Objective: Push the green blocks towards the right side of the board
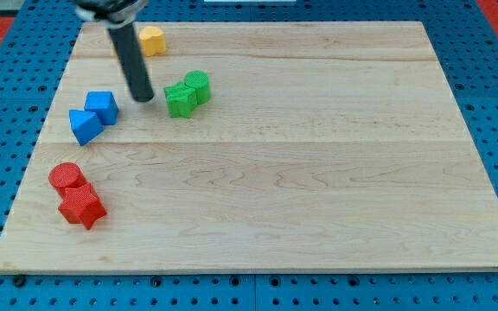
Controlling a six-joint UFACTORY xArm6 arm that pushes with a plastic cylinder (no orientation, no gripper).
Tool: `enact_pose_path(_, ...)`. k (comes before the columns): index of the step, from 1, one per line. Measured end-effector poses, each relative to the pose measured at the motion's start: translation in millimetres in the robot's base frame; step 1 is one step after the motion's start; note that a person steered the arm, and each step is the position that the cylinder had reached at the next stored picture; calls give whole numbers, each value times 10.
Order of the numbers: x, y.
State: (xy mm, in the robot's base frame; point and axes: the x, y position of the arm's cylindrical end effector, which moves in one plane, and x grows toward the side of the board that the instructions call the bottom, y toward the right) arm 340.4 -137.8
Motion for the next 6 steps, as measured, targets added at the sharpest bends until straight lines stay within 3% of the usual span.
enact_pose_path(1,-71,907)
enact_pose_path(2,118,1210)
enact_pose_path(4,-157,299)
enact_pose_path(5,188,-378)
enact_pose_path(6,290,283)
